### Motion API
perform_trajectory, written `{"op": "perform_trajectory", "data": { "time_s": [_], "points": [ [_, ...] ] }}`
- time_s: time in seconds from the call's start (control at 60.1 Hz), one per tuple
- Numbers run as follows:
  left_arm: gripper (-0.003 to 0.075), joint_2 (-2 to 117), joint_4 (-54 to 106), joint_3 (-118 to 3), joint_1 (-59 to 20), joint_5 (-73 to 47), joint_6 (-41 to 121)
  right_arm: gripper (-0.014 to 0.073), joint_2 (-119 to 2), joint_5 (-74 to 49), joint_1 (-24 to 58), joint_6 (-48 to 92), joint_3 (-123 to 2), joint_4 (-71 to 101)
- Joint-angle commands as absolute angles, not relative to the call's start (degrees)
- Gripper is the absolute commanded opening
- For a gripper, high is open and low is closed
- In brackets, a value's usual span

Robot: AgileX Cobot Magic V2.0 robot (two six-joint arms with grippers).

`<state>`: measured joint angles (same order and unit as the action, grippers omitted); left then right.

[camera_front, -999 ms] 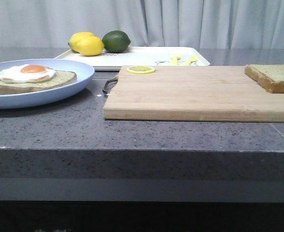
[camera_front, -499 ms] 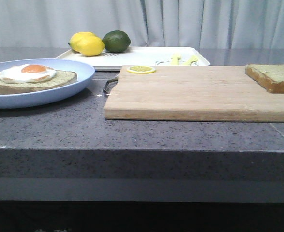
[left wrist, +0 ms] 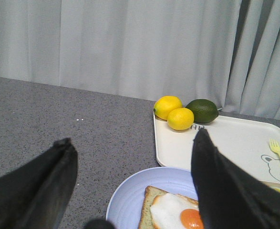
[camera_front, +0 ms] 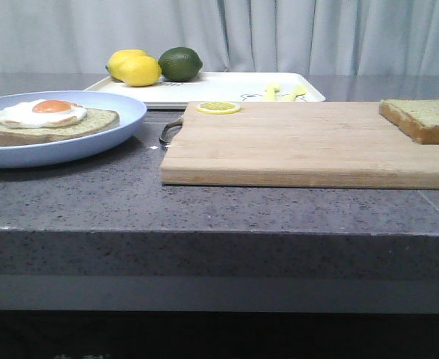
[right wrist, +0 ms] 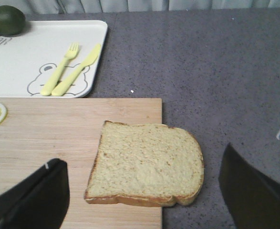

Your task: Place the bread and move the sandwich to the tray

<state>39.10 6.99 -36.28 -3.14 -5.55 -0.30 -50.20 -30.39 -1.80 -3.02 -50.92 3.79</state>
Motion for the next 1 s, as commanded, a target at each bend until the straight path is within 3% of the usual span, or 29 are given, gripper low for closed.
{"op": "perform_trajectory", "data": {
  "time_s": [0.0, 0.25, 0.433, 0.782, 0.982],
  "points": [
    [0.0448, 39.3, 7.4, -37.9, -3.2, -1.0, -0.6, 0.0643, -52.7, -27.2, -5.5, -3.4, -54.4, 4.0],
    [0.0390, 39.3, 7.4, -37.9, -3.2, -0.9, -0.6, 0.0643, -62.3, -27.7, -14.6, -3.5, -58.2, 6.0],
    [0.0388, 39.3, 7.4, -37.9, -3.2, -0.8, -0.6, 0.0643, -72.2, -32.6, -18.7, -2.0, -64.4, 8.1],
    [0.0388, 39.3, 7.4, -37.9, -3.2, -0.5, -0.6, 0.0643, -88.8, -52.2, -28.5, 22.6, -77.8, 38.1],
    [0.0388, 39.3, 7.4, -37.9, -3.2, 0.4, -0.6, 0.0643, -94.8, -57.1, -31.2, 26.8, -78.7, 39.8]
  ]
}}
